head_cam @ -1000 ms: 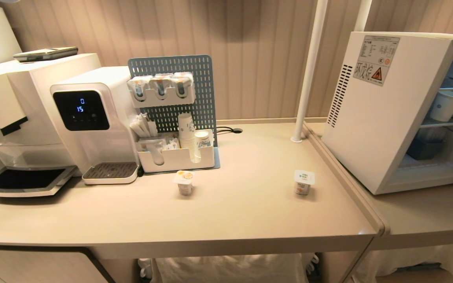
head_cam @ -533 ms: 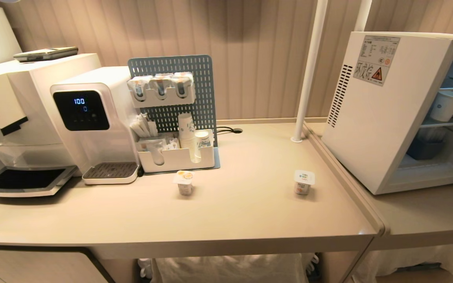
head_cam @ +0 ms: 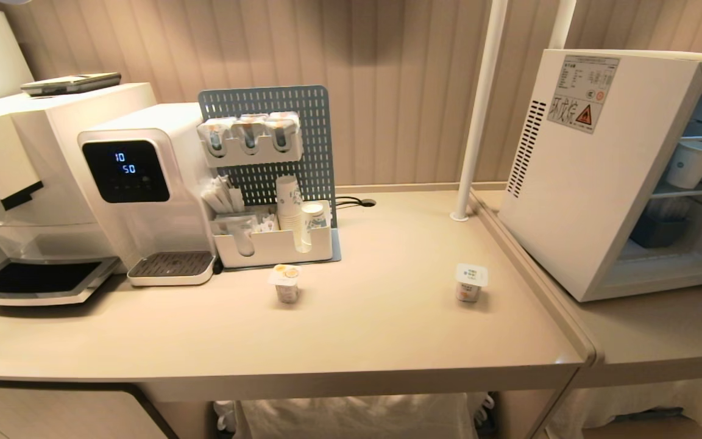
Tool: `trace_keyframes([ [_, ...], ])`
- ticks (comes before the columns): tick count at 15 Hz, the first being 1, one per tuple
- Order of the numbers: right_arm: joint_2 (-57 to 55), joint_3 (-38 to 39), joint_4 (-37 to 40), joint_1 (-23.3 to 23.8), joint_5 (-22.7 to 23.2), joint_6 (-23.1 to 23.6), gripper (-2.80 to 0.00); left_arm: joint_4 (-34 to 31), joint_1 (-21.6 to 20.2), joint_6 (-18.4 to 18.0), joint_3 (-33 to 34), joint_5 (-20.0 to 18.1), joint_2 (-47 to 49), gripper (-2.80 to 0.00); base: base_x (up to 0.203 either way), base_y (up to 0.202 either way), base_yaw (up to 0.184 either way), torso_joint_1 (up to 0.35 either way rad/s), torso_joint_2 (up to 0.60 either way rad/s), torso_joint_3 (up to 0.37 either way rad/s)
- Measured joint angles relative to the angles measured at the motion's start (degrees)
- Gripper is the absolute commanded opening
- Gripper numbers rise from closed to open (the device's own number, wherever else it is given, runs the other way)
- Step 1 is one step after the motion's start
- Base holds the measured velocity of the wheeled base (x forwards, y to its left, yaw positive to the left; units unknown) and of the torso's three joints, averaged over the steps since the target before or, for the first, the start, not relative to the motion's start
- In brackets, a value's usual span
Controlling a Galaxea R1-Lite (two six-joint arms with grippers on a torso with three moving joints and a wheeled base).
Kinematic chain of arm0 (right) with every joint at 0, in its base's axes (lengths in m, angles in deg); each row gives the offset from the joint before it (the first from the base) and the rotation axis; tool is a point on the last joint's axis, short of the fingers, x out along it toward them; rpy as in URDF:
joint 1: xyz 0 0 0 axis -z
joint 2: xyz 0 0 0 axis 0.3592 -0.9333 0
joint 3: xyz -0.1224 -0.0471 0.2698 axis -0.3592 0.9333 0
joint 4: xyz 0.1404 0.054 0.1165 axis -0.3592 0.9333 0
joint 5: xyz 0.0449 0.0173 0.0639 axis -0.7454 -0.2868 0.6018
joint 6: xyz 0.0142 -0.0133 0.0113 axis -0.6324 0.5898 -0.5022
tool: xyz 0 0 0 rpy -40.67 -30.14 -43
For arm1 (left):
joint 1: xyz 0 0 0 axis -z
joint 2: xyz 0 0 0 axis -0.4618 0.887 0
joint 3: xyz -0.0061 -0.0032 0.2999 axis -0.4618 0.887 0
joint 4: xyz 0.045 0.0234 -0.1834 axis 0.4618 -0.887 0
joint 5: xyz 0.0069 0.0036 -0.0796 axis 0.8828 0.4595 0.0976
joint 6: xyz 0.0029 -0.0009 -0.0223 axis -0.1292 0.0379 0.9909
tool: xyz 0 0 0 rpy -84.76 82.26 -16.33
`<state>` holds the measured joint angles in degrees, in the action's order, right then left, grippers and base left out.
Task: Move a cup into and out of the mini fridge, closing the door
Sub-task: Put the yoghurt in the freezer
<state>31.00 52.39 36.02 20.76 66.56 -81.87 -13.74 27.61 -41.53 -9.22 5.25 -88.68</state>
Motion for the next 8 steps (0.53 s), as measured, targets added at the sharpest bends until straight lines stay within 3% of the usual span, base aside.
trace_keyframes([
  [4,-27.56,7.53,-17.80,-0.20,8.60,-0.11,-2.80,0.00,-0.01,0.05,0.00,0.00,0.00,-2.80,0.000,0.000,0.000,0.000,0.00,0.000],
  [7,-52.67,11.28,-37.92,-0.23,10.28,1.95,-2.80,0.00,-0.01,0.04,0.00,0.00,0.00,-2.80,0.000,0.000,0.000,0.000,0.00,0.000],
  [8,-62.10,11.83,-45.96,-0.42,9.44,2.92,0.00,0.00,-0.01,0.04,0.00,-0.01,0.00,-2.80,0.000,0.000,0.000,0.000,0.00,0.000],
])
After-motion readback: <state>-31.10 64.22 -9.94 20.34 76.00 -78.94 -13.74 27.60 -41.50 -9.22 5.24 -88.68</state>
